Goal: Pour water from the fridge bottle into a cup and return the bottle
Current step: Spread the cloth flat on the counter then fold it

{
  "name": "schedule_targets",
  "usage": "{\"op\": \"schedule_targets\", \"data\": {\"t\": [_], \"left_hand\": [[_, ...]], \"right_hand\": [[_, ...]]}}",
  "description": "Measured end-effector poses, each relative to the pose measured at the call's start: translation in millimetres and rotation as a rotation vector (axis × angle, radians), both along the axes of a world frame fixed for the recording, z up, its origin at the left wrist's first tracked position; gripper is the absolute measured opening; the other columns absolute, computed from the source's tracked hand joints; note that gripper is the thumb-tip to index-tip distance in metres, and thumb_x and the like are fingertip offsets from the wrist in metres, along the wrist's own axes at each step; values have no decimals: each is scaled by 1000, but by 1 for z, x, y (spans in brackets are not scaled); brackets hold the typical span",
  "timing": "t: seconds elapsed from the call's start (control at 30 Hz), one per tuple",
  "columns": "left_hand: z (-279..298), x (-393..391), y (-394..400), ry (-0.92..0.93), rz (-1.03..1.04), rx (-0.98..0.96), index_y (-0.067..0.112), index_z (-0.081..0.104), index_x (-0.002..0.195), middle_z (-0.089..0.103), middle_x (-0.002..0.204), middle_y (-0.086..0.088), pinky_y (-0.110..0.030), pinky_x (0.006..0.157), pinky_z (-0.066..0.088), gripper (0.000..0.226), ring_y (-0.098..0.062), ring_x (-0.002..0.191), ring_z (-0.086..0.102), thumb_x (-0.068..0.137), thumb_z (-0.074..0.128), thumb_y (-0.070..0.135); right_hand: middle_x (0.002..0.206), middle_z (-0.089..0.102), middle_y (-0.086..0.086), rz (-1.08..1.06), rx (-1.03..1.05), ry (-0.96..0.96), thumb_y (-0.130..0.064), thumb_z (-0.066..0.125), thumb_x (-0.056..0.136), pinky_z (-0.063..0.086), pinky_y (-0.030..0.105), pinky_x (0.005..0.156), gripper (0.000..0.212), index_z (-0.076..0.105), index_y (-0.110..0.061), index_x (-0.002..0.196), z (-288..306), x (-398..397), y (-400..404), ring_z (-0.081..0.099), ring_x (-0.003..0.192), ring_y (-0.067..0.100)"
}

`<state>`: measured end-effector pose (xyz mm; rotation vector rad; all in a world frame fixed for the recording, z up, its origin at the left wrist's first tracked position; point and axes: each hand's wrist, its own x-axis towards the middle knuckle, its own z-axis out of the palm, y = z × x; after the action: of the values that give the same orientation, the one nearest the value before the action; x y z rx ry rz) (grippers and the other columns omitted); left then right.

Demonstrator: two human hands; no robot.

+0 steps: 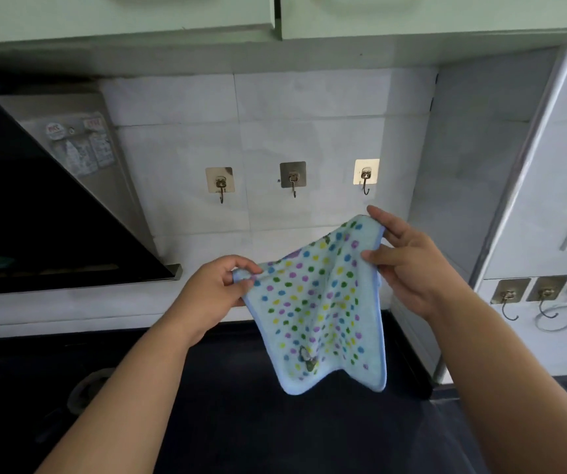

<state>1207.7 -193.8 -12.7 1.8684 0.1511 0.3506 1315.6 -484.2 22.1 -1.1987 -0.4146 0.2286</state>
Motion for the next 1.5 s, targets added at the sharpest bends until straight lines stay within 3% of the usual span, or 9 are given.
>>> {"op": "schedule_targets", "data": {"t": [0.23,0.4,0.47,0.57,0.77,0.97,1.17,1.3,1.5], "left_hand": [[-3,4,1,-34,261,-126,33,75,99,77,97,-4,-40,73,64,27,-22,86,76,109,51,25],[10,4,4,0,113,-460,30,77,112,73,112,-12,-38,82,59,18,-24,99,73,104,61,32],[16,1,8,-19,-57,-535,29,68,130,73,121,-9,-40,87,61,45,-25,108,74,88,78,16],[18,3,14,-13,-87,-222,37,62,132,71,122,-3,-39,88,63,77,-23,112,73,76,84,-11],[32,14,23,-181,194,196,30,78,96,79,97,9,-10,72,55,20,-8,87,75,90,80,11],[55,14,20,-332,354,409,24,76,105,70,81,14,-24,55,47,10,6,57,59,97,73,28],[49,22,20,-230,316,372,21,66,102,63,103,7,-19,73,45,16,-4,94,61,104,60,36],[23,21,28,-78,271,300,24,63,102,70,99,6,-27,70,46,26,-13,95,67,106,50,47],[-2,13,23,45,115,371,38,68,110,68,116,22,-24,92,46,17,0,114,61,95,71,46]], "right_hand": [[98,81,-6,-311,-515,-226,-2,66,95,61,41,94,30,84,-26,89,-3,11,-5,76,97,19],[111,78,-9,-256,-490,-207,-10,64,99,61,40,94,28,80,-31,105,-7,9,1,76,98,11],[118,76,-1,-114,-389,-141,-3,71,95,61,29,88,40,71,-29,126,-2,5,1,76,100,13],[112,79,6,-66,-365,-105,11,73,87,60,25,86,65,62,-29,137,1,6,-2,77,101,17],[92,79,-9,-401,-534,-272,-11,80,87,58,21,78,25,79,-32,102,9,9,-2,74,84,3],[108,69,-5,-590,-531,-401,-20,74,93,51,20,69,11,81,-24,101,20,19,4,67,88,7],[105,74,-4,-512,-488,-301,-31,64,100,58,33,78,14,71,-24,109,19,23,12,70,92,14],[100,74,-3,-460,-626,-275,-43,58,102,61,43,82,20,64,-25,109,4,13,15,71,92,19],[94,67,-4,-277,-611,-380,-37,56,105,59,39,73,12,60,-31,96,-16,-9,29,72,85,17]]}}
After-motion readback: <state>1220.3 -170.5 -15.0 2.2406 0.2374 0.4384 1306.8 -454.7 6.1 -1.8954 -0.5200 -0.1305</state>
